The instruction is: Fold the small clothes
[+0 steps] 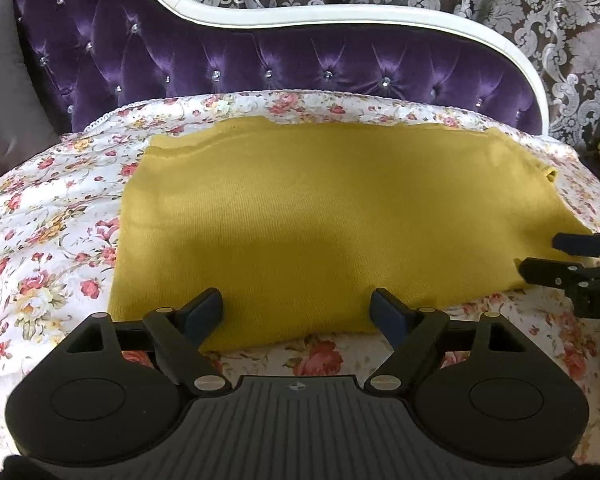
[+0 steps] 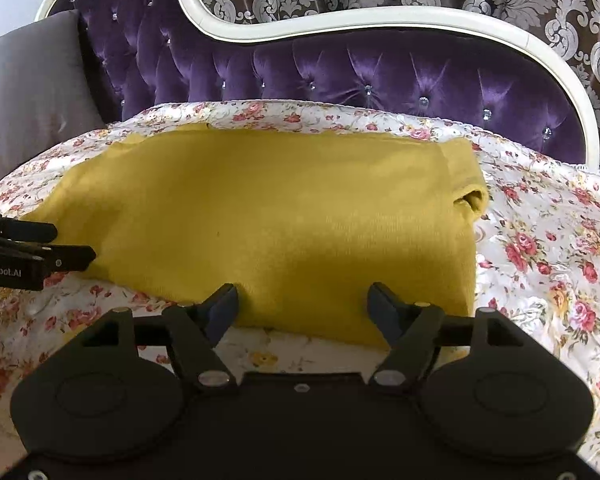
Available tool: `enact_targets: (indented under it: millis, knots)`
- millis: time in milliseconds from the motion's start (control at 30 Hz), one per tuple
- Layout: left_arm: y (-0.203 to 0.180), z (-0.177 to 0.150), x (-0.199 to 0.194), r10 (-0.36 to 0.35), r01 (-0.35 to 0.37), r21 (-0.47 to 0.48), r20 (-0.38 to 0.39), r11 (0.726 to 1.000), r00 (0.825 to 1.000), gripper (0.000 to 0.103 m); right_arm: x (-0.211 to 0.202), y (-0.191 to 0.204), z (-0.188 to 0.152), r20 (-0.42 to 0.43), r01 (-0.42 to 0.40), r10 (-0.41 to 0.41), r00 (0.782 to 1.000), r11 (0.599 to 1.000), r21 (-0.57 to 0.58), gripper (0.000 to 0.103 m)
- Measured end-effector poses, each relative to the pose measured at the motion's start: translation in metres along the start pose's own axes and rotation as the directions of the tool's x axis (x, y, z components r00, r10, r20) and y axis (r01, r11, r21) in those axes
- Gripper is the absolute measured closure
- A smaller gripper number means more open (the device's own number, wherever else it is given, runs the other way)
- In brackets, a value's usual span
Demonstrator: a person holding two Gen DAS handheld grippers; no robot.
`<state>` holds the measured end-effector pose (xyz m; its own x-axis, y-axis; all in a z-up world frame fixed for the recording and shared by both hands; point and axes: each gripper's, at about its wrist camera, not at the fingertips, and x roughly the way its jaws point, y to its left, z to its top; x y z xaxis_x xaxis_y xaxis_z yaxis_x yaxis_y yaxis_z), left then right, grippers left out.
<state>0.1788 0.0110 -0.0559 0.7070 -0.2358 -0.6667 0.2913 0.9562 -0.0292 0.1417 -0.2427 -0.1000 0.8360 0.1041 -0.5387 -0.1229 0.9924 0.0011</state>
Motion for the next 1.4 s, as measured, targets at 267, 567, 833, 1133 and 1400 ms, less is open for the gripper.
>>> enact_targets:
  millis: [267, 567, 833, 1133, 1400]
  knots:
    - [0.038, 0.030, -0.028, -0.074, 0.080, -0.085, 0.068, 0.993, 0.995, 0.023, -0.016, -0.033, 0.031, 0.094, -0.067, 0.060, 0.994, 0.995, 0.069, 0.028]
    - [0.108, 0.083, 0.014, -0.014, 0.030, -0.197, 0.081, 0.980, 0.997, 0.024, 0.031, -0.087, 0.083, 0.110, -0.022, 0.007, 0.994, 0.990, 0.139, 0.028]
    - [0.130, 0.089, 0.054, -0.041, 0.043, -0.218, 0.016, 0.975, 0.999, 0.029, 0.074, -0.112, 0.092, 0.045, -0.055, 0.047, 0.998, 0.978, 0.202, 0.036]
    - [0.125, 0.094, 0.076, -0.015, 0.018, -0.180, 0.020, 0.983, 1.000, 0.074, 0.088, -0.113, 0.086, 0.037, -0.107, 0.101, 0.994, 0.968, 0.229, 0.077]
    - [0.116, 0.092, 0.074, 0.022, -0.017, -0.113, 0.046, 0.993, 0.999, 0.091, 0.077, -0.105, 0.089, 0.079, -0.123, 0.111, 0.991, 0.977, 0.176, 0.089]
